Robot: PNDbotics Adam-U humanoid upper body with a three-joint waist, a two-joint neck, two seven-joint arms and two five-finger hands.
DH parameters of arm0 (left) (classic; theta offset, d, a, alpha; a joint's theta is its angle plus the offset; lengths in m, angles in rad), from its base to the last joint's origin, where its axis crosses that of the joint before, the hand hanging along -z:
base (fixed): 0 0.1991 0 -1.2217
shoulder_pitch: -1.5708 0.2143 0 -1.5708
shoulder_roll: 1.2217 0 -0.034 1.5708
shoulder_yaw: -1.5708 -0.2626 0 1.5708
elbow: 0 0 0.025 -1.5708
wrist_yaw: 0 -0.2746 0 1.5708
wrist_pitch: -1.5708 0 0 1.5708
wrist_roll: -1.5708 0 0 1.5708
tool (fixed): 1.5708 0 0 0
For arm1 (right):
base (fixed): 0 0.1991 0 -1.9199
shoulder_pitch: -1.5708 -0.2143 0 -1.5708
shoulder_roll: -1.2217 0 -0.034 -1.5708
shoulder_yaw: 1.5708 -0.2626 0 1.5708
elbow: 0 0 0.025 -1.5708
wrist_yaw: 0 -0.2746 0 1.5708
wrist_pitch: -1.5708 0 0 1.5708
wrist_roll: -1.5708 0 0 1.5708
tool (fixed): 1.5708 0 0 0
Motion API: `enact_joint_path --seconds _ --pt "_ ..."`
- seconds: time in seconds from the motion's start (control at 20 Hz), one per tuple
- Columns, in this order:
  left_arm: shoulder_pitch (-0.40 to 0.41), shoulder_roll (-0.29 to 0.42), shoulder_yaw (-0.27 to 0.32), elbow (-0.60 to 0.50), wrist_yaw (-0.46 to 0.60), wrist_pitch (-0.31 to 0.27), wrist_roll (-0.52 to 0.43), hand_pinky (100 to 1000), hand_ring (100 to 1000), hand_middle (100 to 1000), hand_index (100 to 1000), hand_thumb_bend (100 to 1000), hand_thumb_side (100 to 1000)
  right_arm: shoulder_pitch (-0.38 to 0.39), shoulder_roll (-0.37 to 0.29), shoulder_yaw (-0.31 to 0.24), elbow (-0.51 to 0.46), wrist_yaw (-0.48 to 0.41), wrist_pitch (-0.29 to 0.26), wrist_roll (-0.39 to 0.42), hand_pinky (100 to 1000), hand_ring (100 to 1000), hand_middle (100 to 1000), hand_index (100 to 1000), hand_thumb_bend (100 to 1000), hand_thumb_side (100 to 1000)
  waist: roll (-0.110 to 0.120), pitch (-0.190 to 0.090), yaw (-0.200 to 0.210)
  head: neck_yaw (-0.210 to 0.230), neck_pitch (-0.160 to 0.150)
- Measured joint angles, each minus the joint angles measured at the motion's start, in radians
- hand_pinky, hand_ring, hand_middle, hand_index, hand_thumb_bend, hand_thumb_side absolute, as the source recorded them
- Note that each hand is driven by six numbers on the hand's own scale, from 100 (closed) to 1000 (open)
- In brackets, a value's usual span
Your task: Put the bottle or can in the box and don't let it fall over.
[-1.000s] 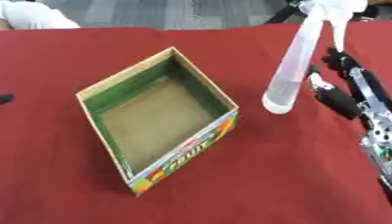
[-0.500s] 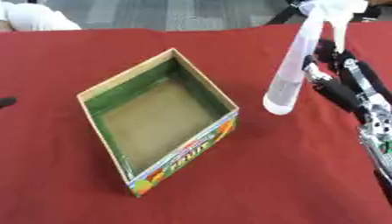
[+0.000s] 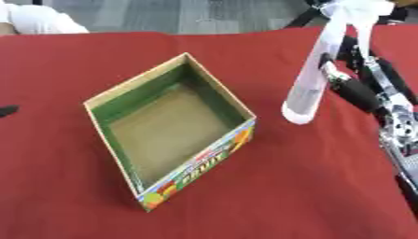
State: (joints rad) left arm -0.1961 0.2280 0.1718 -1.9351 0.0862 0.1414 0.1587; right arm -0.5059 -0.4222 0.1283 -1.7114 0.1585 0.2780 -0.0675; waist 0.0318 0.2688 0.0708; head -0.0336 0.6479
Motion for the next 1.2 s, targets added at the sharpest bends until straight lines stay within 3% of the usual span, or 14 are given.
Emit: enact_joint_path --seconds 0.55,0.75,0.8,0.9,1.2 --pt "-0.001 -0.008 -0.002 0.000 0.000 0.000 -0.006 721 1000 973 744 204 873 -0.042 0.000 0.016 0.017 -0.036 0.000 0.009 1000 911 844 943 100 585 -0.001 0.009 0.017 -0.011 -0.009" --pt "-0.001 -0.008 -0.002 0.000 0.000 0.000 -0.008 722 1000 973 744 203 875 -0.047 0.000 0.020 0.024 -0.048 0.004 0.004 1000 906 840 939 100 535 -0.001 0.010 0.018 -0.013 -0.012" --pt "-0.001 -0.008 -0.002 0.000 0.000 0.000 -0.008 722 1000 973 744 204 876 -0.047 0.000 0.020 0.025 -0.049 0.006 0.000 1000 903 837 942 100 469 -0.001 0.011 0.018 -0.013 -0.013" --pt "-0.001 -0.008 -0.002 0.001 0.000 0.001 -0.008 722 1000 973 744 204 875 -0.046 0.000 0.020 0.026 -0.049 0.010 -0.010 1000 902 834 942 100 437 -0.001 0.011 0.017 -0.013 -0.015" --pt "-0.001 -0.009 -0.002 0.001 0.000 0.000 -0.009 722 1000 974 744 203 876 -0.046 0.004 0.023 0.032 -0.056 0.018 -0.010 1000 890 812 924 100 426 0.001 0.014 0.017 -0.017 -0.017"
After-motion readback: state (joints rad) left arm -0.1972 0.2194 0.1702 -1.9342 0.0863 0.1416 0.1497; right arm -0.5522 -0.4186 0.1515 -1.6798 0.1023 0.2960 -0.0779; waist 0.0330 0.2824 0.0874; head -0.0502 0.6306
